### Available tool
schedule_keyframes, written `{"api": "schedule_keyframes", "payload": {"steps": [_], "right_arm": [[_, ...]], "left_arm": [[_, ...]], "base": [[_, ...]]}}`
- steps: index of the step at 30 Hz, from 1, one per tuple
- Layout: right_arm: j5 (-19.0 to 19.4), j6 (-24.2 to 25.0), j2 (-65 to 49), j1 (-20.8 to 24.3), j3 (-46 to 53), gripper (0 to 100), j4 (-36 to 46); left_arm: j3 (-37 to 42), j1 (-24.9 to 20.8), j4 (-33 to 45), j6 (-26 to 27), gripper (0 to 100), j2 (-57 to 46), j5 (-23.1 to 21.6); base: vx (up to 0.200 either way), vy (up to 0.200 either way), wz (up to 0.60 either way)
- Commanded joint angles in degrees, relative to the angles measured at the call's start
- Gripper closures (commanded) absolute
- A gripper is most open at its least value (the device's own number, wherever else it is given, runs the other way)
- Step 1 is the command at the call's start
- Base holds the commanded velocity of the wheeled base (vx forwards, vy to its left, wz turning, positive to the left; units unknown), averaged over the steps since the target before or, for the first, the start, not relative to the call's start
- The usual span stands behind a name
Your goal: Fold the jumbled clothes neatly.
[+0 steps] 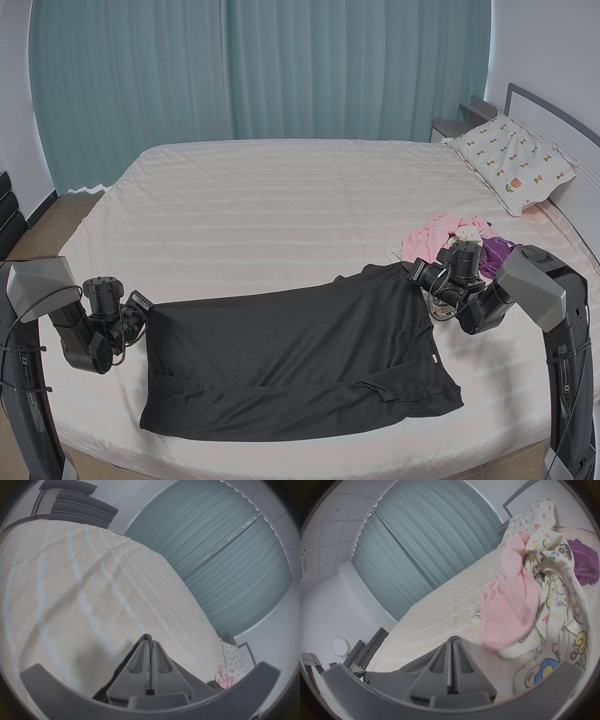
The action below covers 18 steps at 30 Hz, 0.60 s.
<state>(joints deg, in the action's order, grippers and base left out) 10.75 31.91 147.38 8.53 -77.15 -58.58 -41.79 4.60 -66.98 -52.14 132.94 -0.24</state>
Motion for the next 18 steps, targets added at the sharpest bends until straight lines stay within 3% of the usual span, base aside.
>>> {"api": "schedule_keyframes", "payload": {"steps": [1, 9, 18], "right_arm": [[1.2, 0.08, -2.28, -0.62, 2.62, 100, -0.4], [1.29, -1.24, 0.18, 0.08, 3.68, 100, -5.58], [1.29, -2.12, 1.59, 1.84, 3.24, 100, -6.11]], "left_arm": [[0.22, 0.94, 0.0, -0.07, 100, -0.49, -0.11], [0.3, 1.82, 0.0, -0.33, 100, -1.63, -0.28], [0.3, 2.26, 0.0, -0.33, 100, -1.81, -0.28]], "base": [[0.0, 0.0, 0.0], [0.0, 0.0, 0.0], [0.0, 0.0, 0.0]]}}
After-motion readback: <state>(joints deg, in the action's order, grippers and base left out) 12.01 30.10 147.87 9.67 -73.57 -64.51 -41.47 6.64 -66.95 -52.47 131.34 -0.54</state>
